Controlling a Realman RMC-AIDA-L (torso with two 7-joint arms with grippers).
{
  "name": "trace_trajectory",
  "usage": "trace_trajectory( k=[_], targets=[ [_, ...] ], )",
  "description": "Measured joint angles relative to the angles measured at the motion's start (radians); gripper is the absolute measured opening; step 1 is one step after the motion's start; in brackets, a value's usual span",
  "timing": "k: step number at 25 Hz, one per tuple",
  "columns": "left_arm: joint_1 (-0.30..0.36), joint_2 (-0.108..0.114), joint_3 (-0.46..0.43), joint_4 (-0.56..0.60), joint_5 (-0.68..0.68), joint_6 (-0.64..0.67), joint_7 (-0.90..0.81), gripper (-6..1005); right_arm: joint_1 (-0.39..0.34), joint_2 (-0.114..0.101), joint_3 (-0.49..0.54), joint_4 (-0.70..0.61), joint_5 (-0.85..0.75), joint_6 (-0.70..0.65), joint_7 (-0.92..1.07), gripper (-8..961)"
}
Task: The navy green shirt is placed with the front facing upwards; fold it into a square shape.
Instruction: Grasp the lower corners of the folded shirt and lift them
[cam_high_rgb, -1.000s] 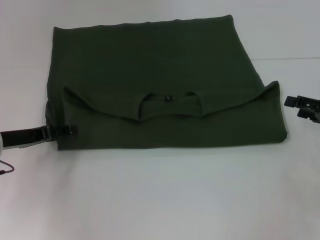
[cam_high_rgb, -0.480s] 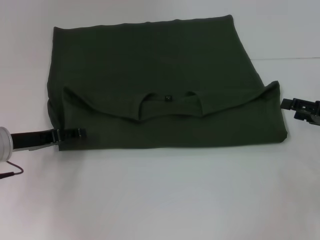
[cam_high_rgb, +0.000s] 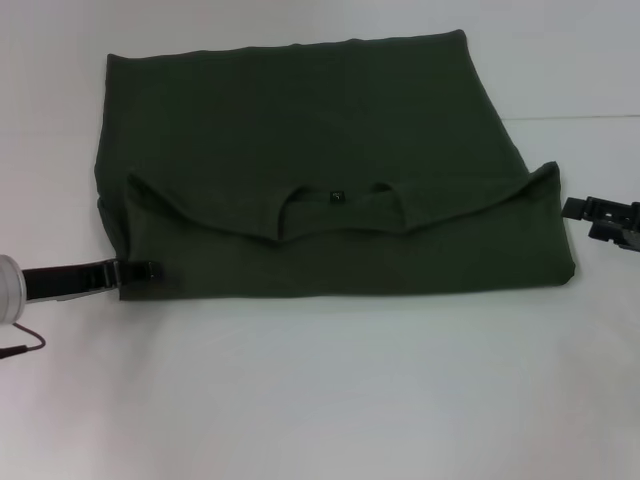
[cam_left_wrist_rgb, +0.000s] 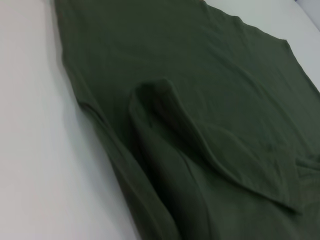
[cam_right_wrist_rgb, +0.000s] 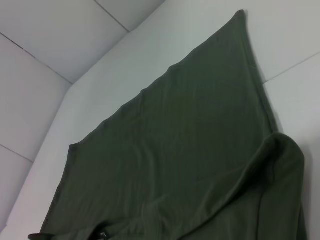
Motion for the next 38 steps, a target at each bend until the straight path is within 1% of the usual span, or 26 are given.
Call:
trace_trajectory(
  k=[1,12,15,19,22,27,31,35,38],
  targets=[
    [0.0,-0.001,0.002,0.0,0.0,-0.003,0.002,739,-0.001,0.0,0.001,0.0,0.0,-0.001,0.0,808],
    [-0.002,-0.008,0.025,0.0,0.0,-0.024,0.008,283,-0.003,0.0,-0.001,0.0,0.0,-0.005,0.0,809],
    [-0.002,-0.008,0.025,0.0,0.0,-0.025,0.013,64,-0.002,0.0,-0.003,0.0,0.0,-0.007,0.0,809],
    [0.0,-0.008,0.025,0.002,0.0,-0.024,0.015,35,0.006,-0.004,-0.005,-0.012,-0.003,-0.025,0.008,809],
    [0.002,-0.008,0.025,0.003,0.0,-0.024,0.015,28,0.019,-0.013,-0.007,-0.077,-0.051,-0.058,0.074,809],
    [0.002,-0.008,0.024,0.006,0.0,-0.021,0.019,28,0.075,-0.033,-0.009,-0.234,-0.252,-0.11,0.317,809],
    [0.002,-0.008,0.025,0.006,-0.003,-0.018,0.027,29,0.135,-0.051,-0.011,-0.259,-0.403,-0.125,0.436,809],
    [0.002,-0.008,0.025,0.007,-0.003,-0.016,0.031,29,0.186,-0.052,-0.013,-0.259,-0.545,-0.13,0.506,808],
    [0.004,-0.008,0.025,0.008,-0.004,-0.015,0.033,29,0.219,-0.044,-0.014,-0.254,-0.643,-0.127,0.541,808]
  ],
)
